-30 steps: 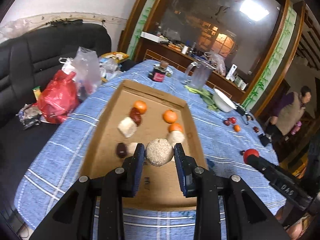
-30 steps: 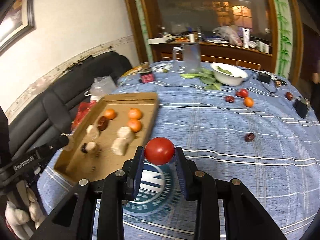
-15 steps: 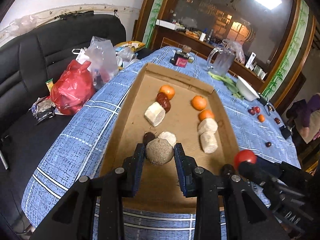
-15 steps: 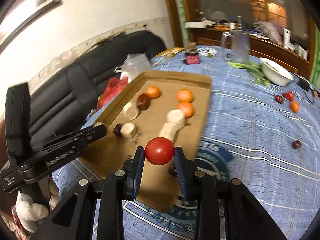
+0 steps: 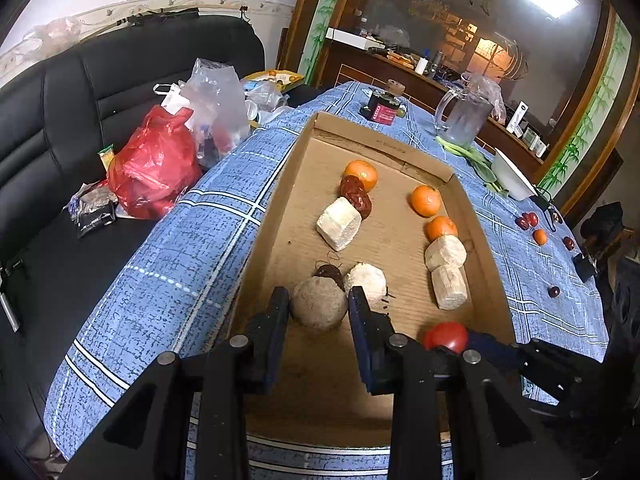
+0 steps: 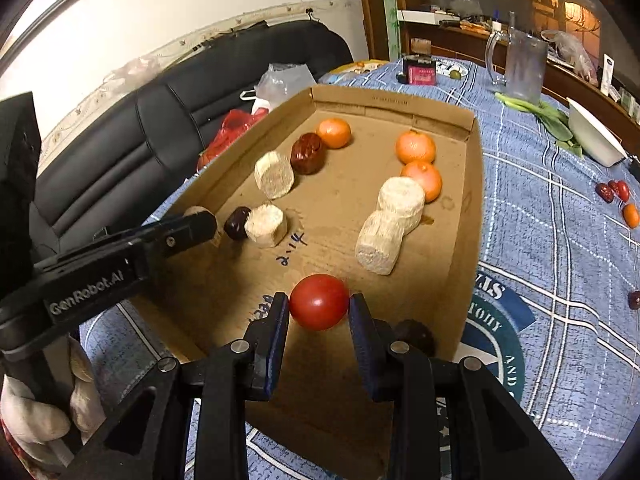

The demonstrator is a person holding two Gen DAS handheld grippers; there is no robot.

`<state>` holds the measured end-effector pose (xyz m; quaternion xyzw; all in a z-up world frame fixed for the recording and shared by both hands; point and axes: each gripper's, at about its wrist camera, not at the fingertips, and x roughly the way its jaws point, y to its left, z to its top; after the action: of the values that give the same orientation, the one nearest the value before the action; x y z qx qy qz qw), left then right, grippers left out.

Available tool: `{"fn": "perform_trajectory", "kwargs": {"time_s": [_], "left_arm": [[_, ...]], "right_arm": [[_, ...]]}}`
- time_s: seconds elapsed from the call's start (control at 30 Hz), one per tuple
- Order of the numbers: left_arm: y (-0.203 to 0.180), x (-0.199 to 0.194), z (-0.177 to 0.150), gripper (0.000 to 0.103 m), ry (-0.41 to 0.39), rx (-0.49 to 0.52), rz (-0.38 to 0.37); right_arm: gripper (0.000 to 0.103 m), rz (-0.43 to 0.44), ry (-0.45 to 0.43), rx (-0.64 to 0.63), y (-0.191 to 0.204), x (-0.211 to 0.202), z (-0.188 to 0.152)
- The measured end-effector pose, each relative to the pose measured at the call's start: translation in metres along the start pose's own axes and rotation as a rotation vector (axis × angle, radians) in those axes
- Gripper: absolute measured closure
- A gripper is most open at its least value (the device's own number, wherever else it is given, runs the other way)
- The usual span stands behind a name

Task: Organize fruits
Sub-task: 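Carry the beige ball and red tomato into the box and open both tools, then withdraw both open tools from the box toward the loose dates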

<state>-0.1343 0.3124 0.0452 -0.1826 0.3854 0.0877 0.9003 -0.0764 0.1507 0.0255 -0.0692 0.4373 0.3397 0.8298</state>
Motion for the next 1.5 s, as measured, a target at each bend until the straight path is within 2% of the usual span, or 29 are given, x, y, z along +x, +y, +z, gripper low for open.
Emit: {"fn": "perform_trajectory", "kwargs": {"time_s": [0.07,0.2,0.27,0.37,0.43,0.67,0.8,1.0,1.13,1.27,1.5], "left_arm": [[0.001,-0.001,0.0,0.071,-0.002,-0.008,-0.003],[0.002,-0.007,0.002,0.059,-0.025,-0.021,-0.006],[0.001,-0.011,0.002,0.058,-0.032,-0.021,-0.007],[0.0,-0.015,0.004,0.054,-0.04,-0.025,-0.013],[-0.001,-0.019,0.004,0.047,-0.049,-0.029,-0.017],[-0.006,-0.032,0.004,0.045,-0.065,-0.019,-0.021],[-0.011,-0.039,0.003,0.039,-0.072,-0.007,-0.023],[-0.029,-0.055,0.0,0.038,-0.089,0.033,-0.029],[-0.045,-0.066,-0.004,0.031,-0.11,0.076,-0.033],[-0.064,-0.071,-0.008,0.03,-0.116,0.124,-0.043],[-0.101,-0.072,-0.019,0.03,-0.098,0.219,-0.076]], "right_arm": [[0.069,-0.001,-0.004,-0.007,0.001,-0.001,0.0],[0.069,0.001,-0.007,-0.015,0.003,-0.002,-0.001],[0.068,0.002,-0.01,-0.016,0.004,-0.004,-0.002],[0.061,0.003,-0.027,-0.02,0.007,-0.009,-0.002],[0.054,0.001,-0.049,-0.028,0.009,-0.016,-0.003],[0.053,-0.009,-0.096,-0.029,0.013,-0.038,-0.007],[0.054,-0.012,-0.122,-0.002,0.007,-0.052,-0.011],[0.054,-0.03,-0.154,0.062,-0.013,-0.074,-0.02],[0.053,-0.039,-0.182,0.123,-0.033,-0.093,-0.032],[0.05,-0.043,-0.191,0.2,-0.058,-0.106,-0.046],[0.05,-0.113,-0.201,0.287,-0.102,-0.13,-0.076]]}}
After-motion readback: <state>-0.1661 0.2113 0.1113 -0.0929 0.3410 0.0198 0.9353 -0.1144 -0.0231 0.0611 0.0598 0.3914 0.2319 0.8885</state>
